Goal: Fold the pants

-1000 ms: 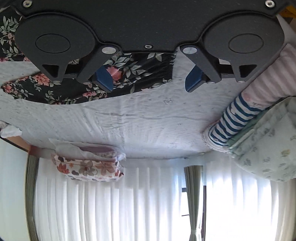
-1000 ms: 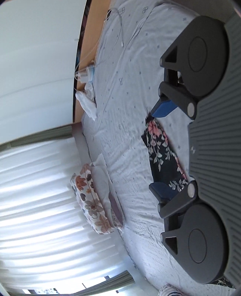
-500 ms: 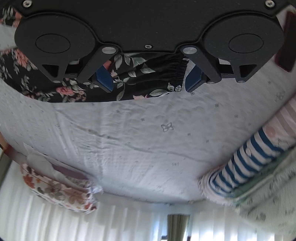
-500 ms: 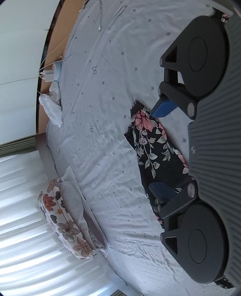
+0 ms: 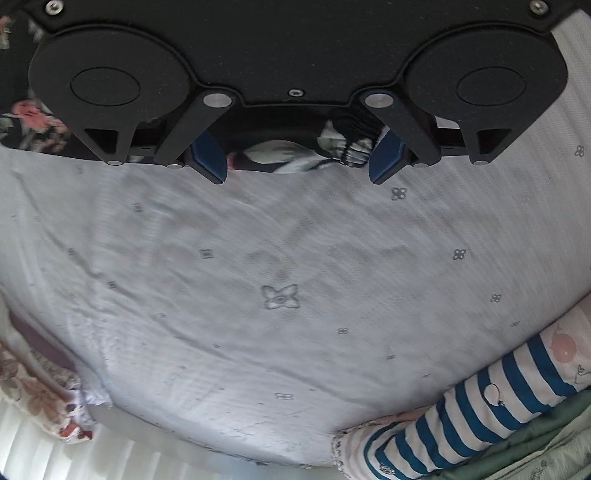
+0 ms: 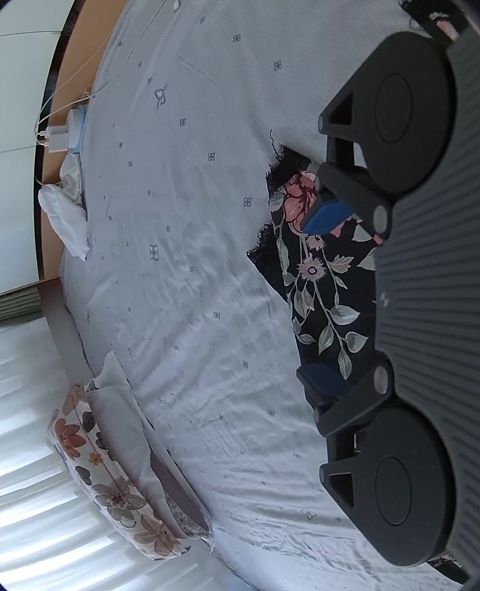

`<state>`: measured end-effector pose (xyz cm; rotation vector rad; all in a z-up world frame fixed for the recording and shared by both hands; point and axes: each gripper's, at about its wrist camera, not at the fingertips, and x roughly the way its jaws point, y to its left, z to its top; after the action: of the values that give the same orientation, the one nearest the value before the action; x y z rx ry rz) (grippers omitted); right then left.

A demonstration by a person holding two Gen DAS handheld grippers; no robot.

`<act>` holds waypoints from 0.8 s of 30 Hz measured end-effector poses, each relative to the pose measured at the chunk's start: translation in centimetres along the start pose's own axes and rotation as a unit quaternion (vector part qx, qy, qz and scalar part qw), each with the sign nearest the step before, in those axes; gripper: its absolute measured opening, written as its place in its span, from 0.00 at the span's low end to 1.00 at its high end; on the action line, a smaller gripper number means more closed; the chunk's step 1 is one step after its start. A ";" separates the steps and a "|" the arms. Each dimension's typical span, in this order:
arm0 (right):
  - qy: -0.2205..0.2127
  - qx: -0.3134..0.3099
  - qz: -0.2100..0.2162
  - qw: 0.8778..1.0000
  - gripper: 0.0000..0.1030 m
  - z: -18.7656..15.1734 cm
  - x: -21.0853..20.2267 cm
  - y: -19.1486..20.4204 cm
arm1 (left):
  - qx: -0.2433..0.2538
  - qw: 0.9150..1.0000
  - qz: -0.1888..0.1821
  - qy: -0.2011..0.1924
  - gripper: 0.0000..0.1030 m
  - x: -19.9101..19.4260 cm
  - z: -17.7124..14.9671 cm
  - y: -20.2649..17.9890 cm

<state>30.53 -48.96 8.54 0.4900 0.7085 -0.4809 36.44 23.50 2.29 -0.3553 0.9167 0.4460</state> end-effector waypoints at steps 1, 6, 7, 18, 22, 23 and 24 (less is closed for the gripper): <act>0.001 0.004 -0.003 1.000 0.85 0.2 0.9 0.1 | 0.003 1.000 0.010 0.001 0.82 0.6 -0.2 0.0; 0.017 0.029 -0.014 0.999 0.85 0.8 5.7 0.2 | 0.022 0.999 0.033 -0.019 0.88 2.6 -1.3 -0.4; 0.019 0.031 -0.019 0.999 0.85 1.0 6.5 0.2 | 0.025 0.999 0.035 -0.023 0.89 2.8 -1.4 -0.4; 0.050 0.011 -0.096 0.994 0.68 2.4 14.0 0.7 | 0.046 0.994 0.047 -0.082 0.55 2.7 -2.2 -0.6; 0.058 0.031 -0.107 0.992 0.13 1.4 14.9 0.2 | 0.083 0.985 0.095 -0.117 0.08 2.2 -2.9 -1.5; 0.056 0.034 -0.099 0.993 0.02 1.5 14.7 0.2 | 0.081 0.985 0.092 -0.120 0.05 2.1 -3.0 -1.4; 0.049 0.044 -0.095 0.993 0.02 1.6 14.2 0.0 | 0.074 0.986 0.087 -0.124 0.04 1.8 -3.0 -1.3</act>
<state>40.68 -53.40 -0.49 0.5334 0.8346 -0.6713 35.99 21.34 -0.75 -0.0811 0.7342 0.5663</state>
